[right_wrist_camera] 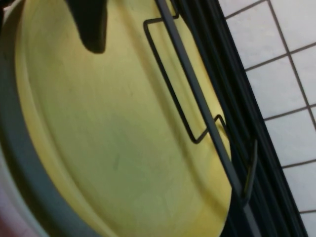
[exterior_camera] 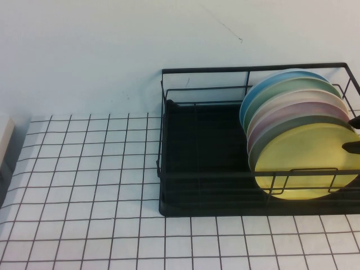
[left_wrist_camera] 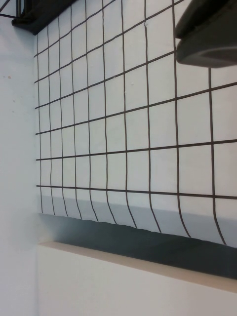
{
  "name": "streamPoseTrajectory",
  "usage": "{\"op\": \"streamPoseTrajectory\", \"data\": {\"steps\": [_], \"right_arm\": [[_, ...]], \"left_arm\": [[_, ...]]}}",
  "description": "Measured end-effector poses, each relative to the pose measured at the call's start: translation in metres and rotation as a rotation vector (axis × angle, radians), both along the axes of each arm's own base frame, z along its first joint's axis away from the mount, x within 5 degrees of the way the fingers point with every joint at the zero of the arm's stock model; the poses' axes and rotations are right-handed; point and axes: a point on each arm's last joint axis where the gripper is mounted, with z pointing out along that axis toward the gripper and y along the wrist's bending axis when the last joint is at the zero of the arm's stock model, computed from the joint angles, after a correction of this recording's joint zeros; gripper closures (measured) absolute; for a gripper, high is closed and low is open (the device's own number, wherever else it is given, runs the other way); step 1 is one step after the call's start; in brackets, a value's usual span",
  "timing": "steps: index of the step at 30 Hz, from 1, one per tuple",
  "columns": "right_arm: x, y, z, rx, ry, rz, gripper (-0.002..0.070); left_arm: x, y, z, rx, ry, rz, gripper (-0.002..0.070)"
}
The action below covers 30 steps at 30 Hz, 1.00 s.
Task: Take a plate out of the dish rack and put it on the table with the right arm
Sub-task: Grasp the plate from the shelf
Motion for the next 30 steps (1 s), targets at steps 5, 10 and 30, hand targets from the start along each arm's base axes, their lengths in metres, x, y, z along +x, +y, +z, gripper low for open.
{"op": "streamPoseTrajectory", "data": {"steps": [5, 10, 30], "right_arm": [[0.004, -0.001, -0.005, -0.02, -0.007, 0.007, 0.0418], [0.008, -0.002, -0.009, -0.017, -0.01, -0.013, 0.0538], [0.003, 0.005, 0.046, 0.151, -0.17, -0.079, 0.0638]], "left_arm": [[0.0, 0.0, 0.0, 0.0, 0.0, 0.0, 0.0678], [0.0, 0.0, 0.0, 0.0, 0.0, 0.0, 0.0678], [0.0, 0.0, 0.0, -0.004, 0.0, 0.001, 0.0678]]}}
